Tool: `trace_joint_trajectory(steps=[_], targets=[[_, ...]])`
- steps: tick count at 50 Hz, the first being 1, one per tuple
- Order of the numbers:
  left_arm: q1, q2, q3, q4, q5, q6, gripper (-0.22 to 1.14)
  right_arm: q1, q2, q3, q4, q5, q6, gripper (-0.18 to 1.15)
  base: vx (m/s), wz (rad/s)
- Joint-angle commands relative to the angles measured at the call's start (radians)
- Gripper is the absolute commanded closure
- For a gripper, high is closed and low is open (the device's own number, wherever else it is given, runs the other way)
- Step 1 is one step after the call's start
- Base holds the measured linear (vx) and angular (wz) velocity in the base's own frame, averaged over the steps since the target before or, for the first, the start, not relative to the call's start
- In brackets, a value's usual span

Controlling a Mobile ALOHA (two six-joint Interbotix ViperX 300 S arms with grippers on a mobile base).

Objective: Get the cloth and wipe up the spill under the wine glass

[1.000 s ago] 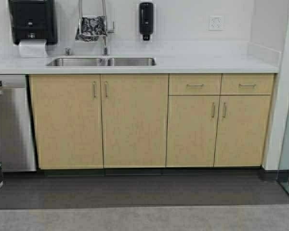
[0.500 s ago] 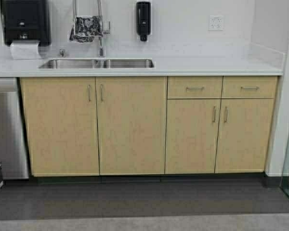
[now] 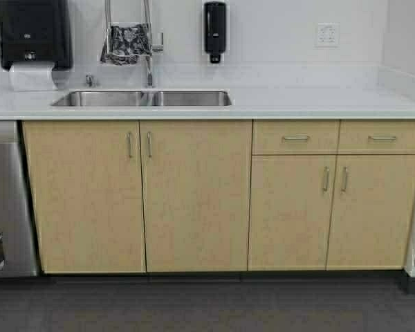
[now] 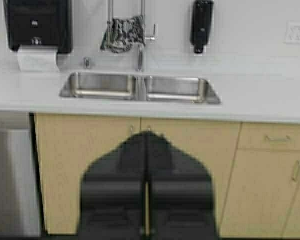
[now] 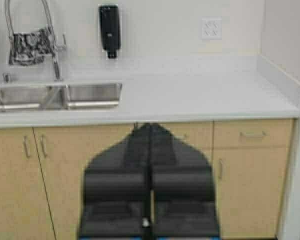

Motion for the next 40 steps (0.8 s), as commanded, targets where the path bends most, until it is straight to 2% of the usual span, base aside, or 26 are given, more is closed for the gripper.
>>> trace_joint_trajectory(steps=[1, 22, 40], targets=[[0.000, 0.009, 0.002, 0.002, -0.025, 0.000, 0.89, 0.000, 0.002, -0.011, -0.003, -0.015, 0.003, 0.92, 0.41, 0.11], [-0.002, 0.002, 0.043, 0.003, -0.051, 0.017, 0.89, 0.048, 0.005, -0.002, -0.006, -0.020, 0.002, 0.92, 0.43, 0.06], [0.000, 0.000, 0.052, 0.003, -0.051, 0.011, 0.89, 0.048, 0.005, -0.002, -0.008, -0.020, 0.005, 0.92, 0.42, 0.04]])
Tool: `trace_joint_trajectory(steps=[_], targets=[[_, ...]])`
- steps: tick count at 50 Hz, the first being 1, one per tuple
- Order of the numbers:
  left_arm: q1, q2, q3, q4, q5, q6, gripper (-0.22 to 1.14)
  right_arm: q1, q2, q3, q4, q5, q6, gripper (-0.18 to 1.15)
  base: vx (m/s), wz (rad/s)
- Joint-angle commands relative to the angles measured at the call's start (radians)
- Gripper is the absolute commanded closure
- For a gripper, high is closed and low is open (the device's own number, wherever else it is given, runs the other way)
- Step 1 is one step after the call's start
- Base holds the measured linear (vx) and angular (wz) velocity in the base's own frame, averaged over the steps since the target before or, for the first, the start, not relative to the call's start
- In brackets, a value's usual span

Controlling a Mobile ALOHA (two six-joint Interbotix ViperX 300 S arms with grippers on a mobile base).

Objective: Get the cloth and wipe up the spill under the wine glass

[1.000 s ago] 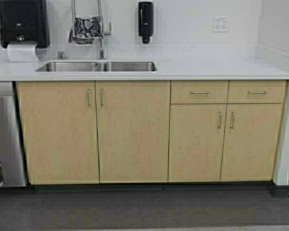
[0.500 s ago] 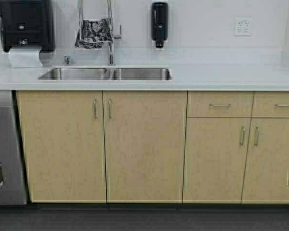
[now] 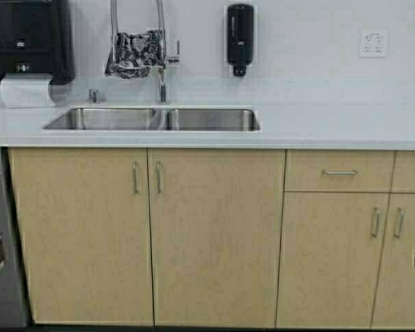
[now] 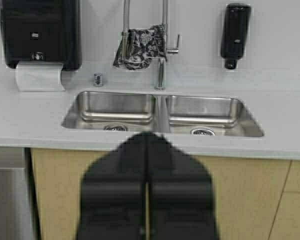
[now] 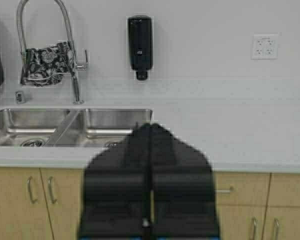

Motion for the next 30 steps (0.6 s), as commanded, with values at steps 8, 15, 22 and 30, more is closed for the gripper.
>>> trace_joint_trajectory(steps=[8, 15, 22, 30], targets=[[0.000, 0.002, -0.005, 0.003, -0.006, -0.006, 0.89, 0.000, 0.006, -0.012, -0.002, -0.009, 0.017, 0.92, 0.41, 0.09], [0.000, 0.002, -0.005, 0.003, -0.005, -0.012, 0.89, 0.011, 0.006, -0.014, -0.002, -0.009, 0.028, 0.92, 0.40, 0.10], [0.000, 0.000, -0.006, 0.002, -0.006, -0.014, 0.89, 0.012, 0.003, -0.015, -0.002, -0.009, 0.029, 0.92, 0.38, 0.14], [0.000, 0.003, -0.008, 0.003, -0.006, -0.014, 0.89, 0.014, 0.002, -0.017, -0.005, -0.011, 0.031, 0.92, 0.37, 0.18]])
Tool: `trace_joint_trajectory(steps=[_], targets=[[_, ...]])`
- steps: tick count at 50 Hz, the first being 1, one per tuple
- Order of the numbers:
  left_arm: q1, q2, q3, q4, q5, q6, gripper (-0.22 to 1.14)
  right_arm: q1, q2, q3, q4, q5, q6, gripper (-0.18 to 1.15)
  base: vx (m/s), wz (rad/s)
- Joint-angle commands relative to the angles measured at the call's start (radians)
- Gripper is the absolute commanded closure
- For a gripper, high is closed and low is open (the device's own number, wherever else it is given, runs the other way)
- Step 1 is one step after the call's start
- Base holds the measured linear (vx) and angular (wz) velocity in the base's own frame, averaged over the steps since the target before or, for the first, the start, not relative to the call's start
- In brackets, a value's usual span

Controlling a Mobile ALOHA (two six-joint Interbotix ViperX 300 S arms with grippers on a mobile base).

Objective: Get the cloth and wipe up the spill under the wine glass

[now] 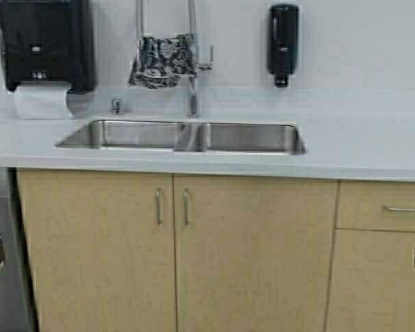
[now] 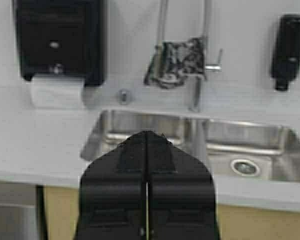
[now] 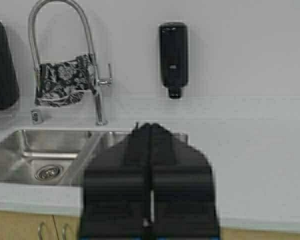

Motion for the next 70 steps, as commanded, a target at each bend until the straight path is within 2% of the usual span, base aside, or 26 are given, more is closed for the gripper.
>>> trace_joint_trajectory(steps=[1, 22, 47, 61, 70], targets=[[-0.002, 0.009, -0.011, 0.003, -0.006, -0.002, 0.89, 0.002, 0.003, -0.017, -0.005, -0.009, 0.002, 0.92, 0.37, 0.22], [0.000, 0.003, -0.009, 0.003, -0.006, -0.003, 0.89, 0.057, -0.008, -0.015, -0.015, -0.009, 0.011, 0.92, 0.36, 0.20], [0.000, -0.003, 0.000, 0.002, -0.037, -0.005, 0.89, 0.067, -0.009, -0.018, -0.028, 0.025, 0.012, 0.92, 0.33, 0.10], [-0.002, -0.118, 0.011, 0.003, 0.064, -0.006, 0.89, 0.183, 0.060, -0.121, -0.115, 0.259, 0.005, 0.92, 0.31, 0.03], [0.000, -0.166, 0.020, 0.002, 0.072, -0.009, 0.89, 0.301, 0.190, -0.209, -0.104, 0.261, 0.018, 0.92, 0.29, 0.01]])
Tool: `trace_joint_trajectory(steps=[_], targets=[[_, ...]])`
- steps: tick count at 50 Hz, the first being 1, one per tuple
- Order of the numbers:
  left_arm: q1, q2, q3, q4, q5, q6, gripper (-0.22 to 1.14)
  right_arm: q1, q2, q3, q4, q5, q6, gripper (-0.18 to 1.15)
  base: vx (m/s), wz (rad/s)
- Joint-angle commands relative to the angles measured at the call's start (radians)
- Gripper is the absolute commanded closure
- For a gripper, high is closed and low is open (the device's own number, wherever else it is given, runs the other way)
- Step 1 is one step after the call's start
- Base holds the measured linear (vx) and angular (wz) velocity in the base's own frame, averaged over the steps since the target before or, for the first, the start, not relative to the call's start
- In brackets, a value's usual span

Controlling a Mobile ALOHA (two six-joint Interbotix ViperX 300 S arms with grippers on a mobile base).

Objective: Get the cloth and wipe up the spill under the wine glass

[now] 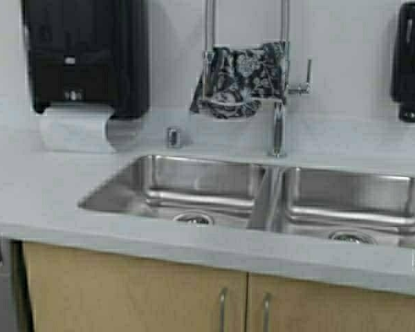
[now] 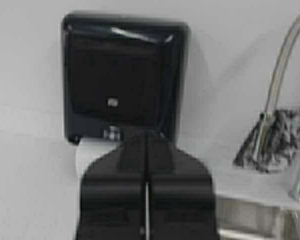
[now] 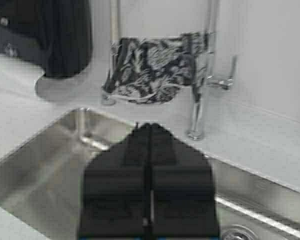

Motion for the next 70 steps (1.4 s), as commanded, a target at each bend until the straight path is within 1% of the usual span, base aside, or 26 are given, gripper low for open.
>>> trace_joint_trajectory(steps=[1, 10, 18, 24, 31, 37, 44, 54, 58, 66, 70], targets=[[-0.002, -0.014, -0.006, 0.002, 0.003, -0.003, 0.89, 0.089, 0.107, -0.097, 0.014, 0.000, 0.017, 0.92, 0.26, 0.00], [0.000, -0.015, -0.009, 0.000, 0.003, -0.005, 0.89, 0.153, 0.293, -0.201, 0.029, -0.029, 0.037, 0.92, 0.23, -0.01], [-0.002, -0.025, -0.008, -0.002, 0.003, -0.005, 0.89, 0.181, 0.480, -0.258, 0.029, -0.133, 0.037, 0.92, 0.20, -0.02], [0.000, -0.028, -0.005, -0.003, 0.003, -0.005, 0.89, 0.213, 0.601, -0.259, 0.029, -0.235, 0.037, 0.92, 0.18, -0.01], [0.000, -0.029, -0.005, -0.003, 0.003, -0.005, 0.89, 0.222, 0.718, -0.244, 0.029, -0.345, 0.037, 0.90, 0.18, 0.01], [0.000, -0.029, -0.003, -0.003, 0.003, -0.005, 0.89, 0.222, 0.810, -0.236, 0.029, -0.439, 0.037, 0.85, 0.17, 0.02], [0.000, -0.029, 0.000, -0.003, 0.005, -0.005, 0.89, 0.225, 0.911, -0.232, 0.029, -0.529, 0.040, 0.72, 0.15, 0.01], [0.000, -0.034, 0.000, -0.003, 0.006, -0.005, 0.89, 0.244, 1.019, -0.232, 0.029, -0.630, 0.041, 0.46, 0.15, 0.02], [-0.002, -0.041, 0.002, -0.005, 0.008, -0.005, 0.89, 0.249, 1.051, -0.235, 0.029, -0.663, 0.046, 0.34, 0.13, 0.01], [-0.002, -0.049, 0.002, -0.003, 0.008, -0.005, 0.89, 0.250, 1.129, -0.247, 0.029, -0.713, 0.117, 0.08, 0.13, 0.03], [0.000, -0.049, 0.002, -0.003, 0.008, -0.005, 0.89, 0.249, 1.158, -0.253, 0.031, -0.752, 0.155, 0.00, 0.12, 0.02]])
